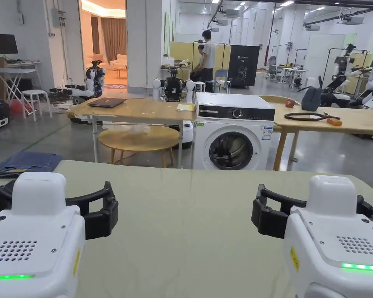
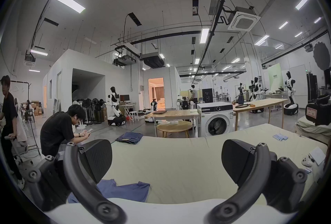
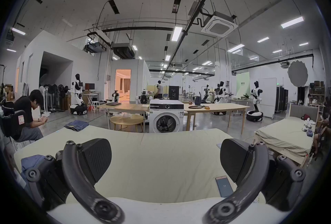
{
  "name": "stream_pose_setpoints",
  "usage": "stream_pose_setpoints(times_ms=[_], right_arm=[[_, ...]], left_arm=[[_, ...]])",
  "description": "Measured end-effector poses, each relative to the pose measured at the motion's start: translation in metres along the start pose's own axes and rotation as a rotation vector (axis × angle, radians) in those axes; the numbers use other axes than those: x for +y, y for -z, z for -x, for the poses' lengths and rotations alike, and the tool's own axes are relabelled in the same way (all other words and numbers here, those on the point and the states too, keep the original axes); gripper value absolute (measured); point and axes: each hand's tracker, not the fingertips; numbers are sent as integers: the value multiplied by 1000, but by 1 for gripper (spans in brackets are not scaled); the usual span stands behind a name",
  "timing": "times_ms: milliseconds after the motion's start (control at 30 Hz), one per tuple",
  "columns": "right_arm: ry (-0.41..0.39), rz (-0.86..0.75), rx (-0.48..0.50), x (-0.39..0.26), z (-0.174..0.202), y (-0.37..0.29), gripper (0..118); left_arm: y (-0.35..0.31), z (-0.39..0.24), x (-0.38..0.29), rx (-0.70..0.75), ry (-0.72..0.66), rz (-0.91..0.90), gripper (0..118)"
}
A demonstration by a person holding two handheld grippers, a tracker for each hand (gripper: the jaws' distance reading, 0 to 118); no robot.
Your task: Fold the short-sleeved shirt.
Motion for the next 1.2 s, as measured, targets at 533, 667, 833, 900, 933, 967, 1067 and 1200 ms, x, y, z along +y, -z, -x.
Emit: stream_pose_setpoints(times_ms=[533,667,833,900,933,967,1067,1200], right_arm=[[2,18,-5,-1,-2,1,118],[2,25,-6,-1,-1,3,118],[0,28,-2,-2,0,3,118],[-2,29,1,-3,0,4,118],[-3,30,1,-2,0,4,118],[-3,30,1,-2,1,4,118],[-3,29,-1,-2,0,4,118],[-6,27,-9,0,-1,3,118]], left_arm=[[3,4,-1,7,-20,23,118],[2,4,-1,9,-24,21,118],[2,3,-1,9,-19,31,118],[2,3,-1,7,-24,32,118],[2,3,0,4,-26,30,118],[2,2,0,3,-26,28,118],[3,1,0,1,-19,26,118],[3,0,1,-1,-10,27,118]])
